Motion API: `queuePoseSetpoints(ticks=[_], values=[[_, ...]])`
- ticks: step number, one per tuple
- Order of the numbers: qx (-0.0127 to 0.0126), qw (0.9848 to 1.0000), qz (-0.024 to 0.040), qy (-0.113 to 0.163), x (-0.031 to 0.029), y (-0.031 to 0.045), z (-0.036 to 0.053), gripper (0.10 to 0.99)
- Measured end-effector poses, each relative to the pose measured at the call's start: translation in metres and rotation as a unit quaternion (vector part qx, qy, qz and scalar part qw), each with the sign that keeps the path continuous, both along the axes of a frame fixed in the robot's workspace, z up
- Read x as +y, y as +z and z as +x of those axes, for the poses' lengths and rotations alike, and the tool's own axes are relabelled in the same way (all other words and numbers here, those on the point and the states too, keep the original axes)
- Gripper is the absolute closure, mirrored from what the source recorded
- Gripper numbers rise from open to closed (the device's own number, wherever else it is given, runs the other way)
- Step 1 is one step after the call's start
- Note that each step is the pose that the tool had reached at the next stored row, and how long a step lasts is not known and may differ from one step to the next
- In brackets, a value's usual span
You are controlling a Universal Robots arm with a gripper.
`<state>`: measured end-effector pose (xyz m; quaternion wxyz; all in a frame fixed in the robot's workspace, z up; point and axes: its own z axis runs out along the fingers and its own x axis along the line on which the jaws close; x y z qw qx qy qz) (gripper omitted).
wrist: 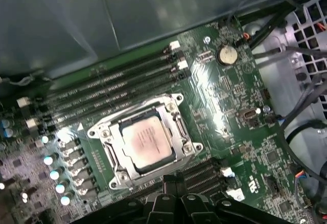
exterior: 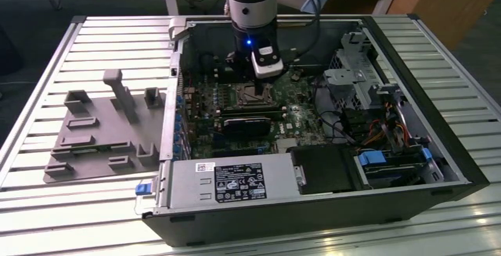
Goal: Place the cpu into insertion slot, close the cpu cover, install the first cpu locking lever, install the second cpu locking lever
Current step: 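Install the second cpu locking lever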
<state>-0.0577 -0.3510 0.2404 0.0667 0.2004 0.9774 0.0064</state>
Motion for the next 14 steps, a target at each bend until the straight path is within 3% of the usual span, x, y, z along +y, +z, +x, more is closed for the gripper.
queuePoseSetpoints(ticks=[9, 12, 14], values=[[0.0002, 0.9998, 0.0011, 0.018, -0.0082, -0.0068, -0.0033, 0.984], [0.0001, 0.9998, 0.0078, 0.019, -0.0107, -0.0090, -0.0050, 0.984], [-0.0001, 0.9997, 0.0167, 0.020, -0.0129, -0.0108, -0.0074, 0.984]])
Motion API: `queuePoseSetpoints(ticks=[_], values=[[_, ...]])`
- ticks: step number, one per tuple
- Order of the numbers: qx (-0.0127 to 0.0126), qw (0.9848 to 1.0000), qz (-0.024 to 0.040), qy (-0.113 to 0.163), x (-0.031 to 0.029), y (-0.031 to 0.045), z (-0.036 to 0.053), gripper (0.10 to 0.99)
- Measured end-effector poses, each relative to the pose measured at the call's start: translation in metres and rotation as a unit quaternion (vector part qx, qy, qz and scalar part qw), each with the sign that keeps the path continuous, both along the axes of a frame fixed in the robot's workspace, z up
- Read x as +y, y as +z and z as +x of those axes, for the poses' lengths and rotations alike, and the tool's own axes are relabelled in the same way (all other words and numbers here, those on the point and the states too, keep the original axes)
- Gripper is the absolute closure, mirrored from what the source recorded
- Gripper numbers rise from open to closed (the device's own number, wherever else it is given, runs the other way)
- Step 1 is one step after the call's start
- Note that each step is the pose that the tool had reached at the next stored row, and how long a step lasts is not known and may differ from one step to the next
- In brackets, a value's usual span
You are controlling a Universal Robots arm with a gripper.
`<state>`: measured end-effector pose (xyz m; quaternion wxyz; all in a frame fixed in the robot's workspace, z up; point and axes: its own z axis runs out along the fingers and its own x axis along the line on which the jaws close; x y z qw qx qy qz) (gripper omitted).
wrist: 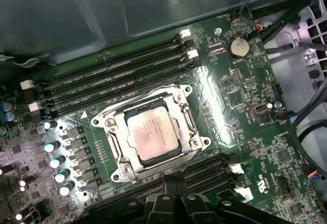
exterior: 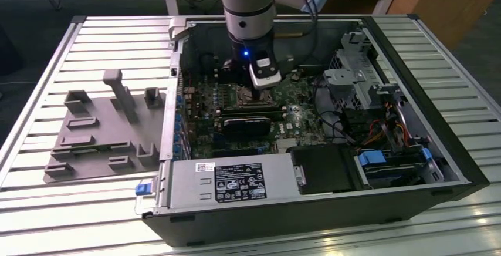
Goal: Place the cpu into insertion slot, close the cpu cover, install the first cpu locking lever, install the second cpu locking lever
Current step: 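Install the second cpu locking lever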
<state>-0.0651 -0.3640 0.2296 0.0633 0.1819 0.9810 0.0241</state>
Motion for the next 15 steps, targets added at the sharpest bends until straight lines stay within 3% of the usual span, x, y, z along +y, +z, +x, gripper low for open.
queuePoseSetpoints(ticks=[8, 13, 15], values=[[0.0000, 0.9999, 0.0158, 0.001, -0.0074, -0.0059, -0.0053, 0.984], [0.0000, 0.9996, 0.0298, 0.001, -0.0127, -0.0089, -0.0081, 0.984], [0.0002, 0.9995, 0.0315, 0.001, -0.0139, -0.0104, -0.0089, 0.984]])
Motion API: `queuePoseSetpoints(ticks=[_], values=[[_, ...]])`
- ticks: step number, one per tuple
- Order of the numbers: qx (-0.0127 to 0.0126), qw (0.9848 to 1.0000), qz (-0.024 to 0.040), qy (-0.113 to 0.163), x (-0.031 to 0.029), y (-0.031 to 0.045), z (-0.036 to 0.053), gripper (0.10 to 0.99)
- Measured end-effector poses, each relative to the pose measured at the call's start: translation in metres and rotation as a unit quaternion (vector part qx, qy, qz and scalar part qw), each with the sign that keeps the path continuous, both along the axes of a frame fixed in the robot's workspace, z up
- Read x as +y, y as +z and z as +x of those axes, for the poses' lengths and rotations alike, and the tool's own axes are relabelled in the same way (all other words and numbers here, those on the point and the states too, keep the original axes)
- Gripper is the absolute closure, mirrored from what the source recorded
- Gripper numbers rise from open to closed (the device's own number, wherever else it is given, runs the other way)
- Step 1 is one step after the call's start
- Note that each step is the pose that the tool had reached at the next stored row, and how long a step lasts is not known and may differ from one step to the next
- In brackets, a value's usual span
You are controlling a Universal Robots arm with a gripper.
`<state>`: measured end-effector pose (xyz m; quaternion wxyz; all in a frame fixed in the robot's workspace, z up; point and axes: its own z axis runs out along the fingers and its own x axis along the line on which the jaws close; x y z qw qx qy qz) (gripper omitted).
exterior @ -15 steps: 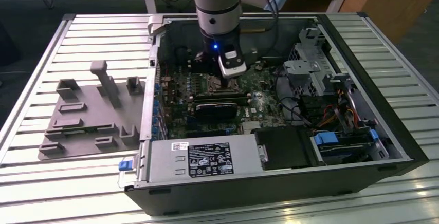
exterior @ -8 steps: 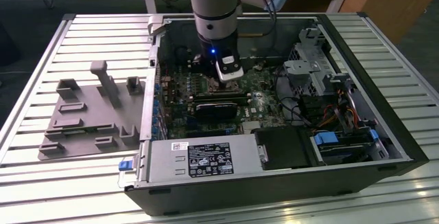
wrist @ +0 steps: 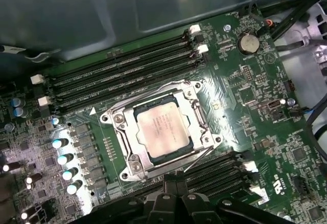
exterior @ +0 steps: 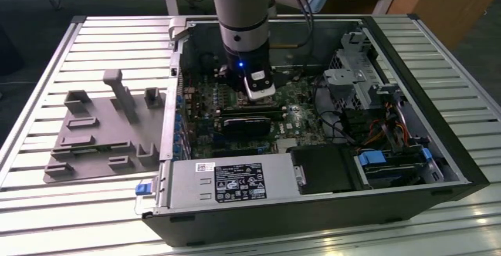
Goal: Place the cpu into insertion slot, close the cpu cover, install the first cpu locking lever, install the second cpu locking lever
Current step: 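Install the second cpu locking lever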
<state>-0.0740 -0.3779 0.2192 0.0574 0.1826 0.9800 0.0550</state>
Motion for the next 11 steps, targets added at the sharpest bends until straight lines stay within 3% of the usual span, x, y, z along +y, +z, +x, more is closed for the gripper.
queuePoseSetpoints(ticks=[4, 11], values=[[0.0001, 1.0000, 0.0059, 0.000, -0.0021, -0.0030, -0.0036, 0.984], [0.0000, 0.9994, 0.0340, 0.002, -0.0076, -0.0067, -0.0085, 0.984]])
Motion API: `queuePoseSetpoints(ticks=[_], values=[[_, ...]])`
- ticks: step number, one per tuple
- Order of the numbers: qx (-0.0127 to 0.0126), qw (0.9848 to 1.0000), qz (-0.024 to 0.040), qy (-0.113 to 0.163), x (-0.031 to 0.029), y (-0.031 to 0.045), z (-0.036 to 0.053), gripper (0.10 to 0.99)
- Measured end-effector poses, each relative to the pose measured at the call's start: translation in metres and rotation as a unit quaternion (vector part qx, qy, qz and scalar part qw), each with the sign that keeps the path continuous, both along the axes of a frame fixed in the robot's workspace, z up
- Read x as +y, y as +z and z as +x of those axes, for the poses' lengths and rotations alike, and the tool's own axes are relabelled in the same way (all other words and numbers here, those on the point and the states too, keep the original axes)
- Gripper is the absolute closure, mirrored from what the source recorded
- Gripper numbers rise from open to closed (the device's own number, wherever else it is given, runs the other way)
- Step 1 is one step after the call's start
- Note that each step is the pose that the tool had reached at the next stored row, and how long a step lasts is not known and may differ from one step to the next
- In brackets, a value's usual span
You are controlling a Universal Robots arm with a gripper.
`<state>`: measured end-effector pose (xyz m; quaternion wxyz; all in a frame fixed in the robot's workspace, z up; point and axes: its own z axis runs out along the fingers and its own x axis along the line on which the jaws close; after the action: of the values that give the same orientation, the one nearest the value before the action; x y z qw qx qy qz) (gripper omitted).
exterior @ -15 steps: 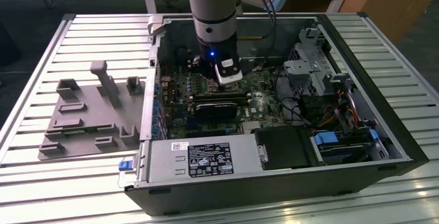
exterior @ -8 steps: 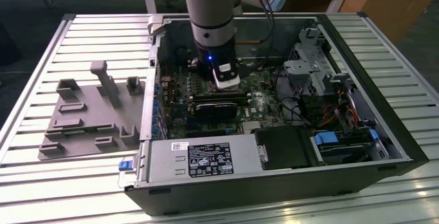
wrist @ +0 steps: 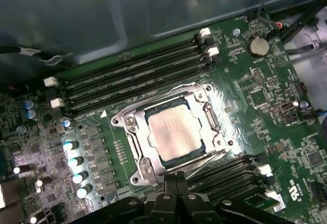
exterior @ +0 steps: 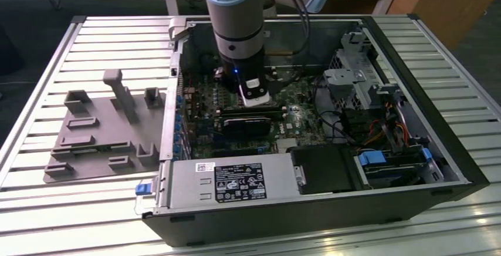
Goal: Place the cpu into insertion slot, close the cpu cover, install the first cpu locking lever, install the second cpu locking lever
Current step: 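Install the second cpu locking lever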
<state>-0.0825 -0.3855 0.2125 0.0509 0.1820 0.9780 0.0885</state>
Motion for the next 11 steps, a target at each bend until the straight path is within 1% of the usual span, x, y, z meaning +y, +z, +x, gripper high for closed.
queuePoseSetpoints(ticks=[6, 8, 11], values=[[-0.0002, 1.0000, 0.0071, 0.003, -0.0093, -0.0012, -0.0016, 0.984], [-0.0002, 0.9999, 0.0107, 0.003, -0.0102, -0.0014, -0.0023, 0.984], [-0.0003, 0.9998, 0.0186, 0.005, -0.0113, -0.0028, -0.0032, 0.984]])
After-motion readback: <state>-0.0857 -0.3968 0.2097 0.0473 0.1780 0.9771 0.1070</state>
